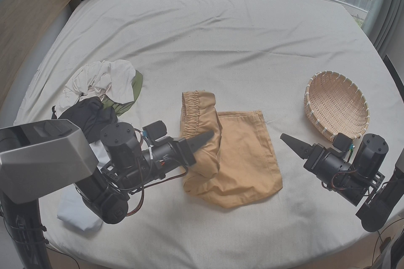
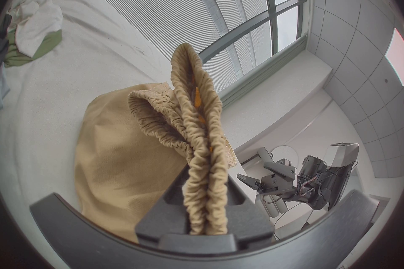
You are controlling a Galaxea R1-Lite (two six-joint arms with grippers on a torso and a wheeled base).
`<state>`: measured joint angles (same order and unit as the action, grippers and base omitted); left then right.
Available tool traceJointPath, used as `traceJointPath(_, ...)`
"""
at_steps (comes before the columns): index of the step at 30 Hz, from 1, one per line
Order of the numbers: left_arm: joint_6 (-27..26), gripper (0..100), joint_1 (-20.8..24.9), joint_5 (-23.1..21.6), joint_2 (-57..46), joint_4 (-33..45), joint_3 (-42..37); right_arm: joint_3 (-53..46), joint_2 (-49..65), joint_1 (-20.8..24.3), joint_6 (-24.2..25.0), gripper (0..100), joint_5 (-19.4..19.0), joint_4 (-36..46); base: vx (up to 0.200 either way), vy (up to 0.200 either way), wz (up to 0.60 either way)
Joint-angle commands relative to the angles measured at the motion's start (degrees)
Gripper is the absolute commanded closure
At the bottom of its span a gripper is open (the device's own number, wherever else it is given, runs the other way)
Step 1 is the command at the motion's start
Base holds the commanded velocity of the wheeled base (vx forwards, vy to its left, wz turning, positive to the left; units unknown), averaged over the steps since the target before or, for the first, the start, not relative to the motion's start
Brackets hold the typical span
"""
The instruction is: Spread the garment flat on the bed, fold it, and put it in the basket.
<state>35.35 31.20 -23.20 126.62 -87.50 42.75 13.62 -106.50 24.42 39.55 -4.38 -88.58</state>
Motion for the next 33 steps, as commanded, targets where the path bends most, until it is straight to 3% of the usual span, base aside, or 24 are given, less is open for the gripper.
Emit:
traceJointPath(1,-0.02,100,1.85,0.26,2.22,0.14,2.25,0.09,0.06,0.02,0.27,0,-0.02,-0.02,0.0,0.0,0.0)
traceJointPath(13,-0.02,100,4.58,2.1,6.62,1.37,7.43,0.01,-0.03,-0.34,0.36,0,-0.02,-0.02,0.0,0.0,0.0)
traceJointPath(30,-0.11,100,5.72,2.63,6.79,2.69,8.05,0.01,-0.03,-0.34,1.76,0,-0.02,0.07,0.0,0.0,0.0)
traceJointPath(31,-0.11,0,5.72,2.63,6.88,2.69,7.96,0.01,-0.03,-0.34,1.76,0,-0.02,0.07,0.0,0.0,0.0)
traceJointPath(33,-0.11,0,5.81,2.63,6.88,2.69,8.05,0.01,-0.03,-0.34,1.76,0,-0.02,0.07,0.0,0.0,0.0)
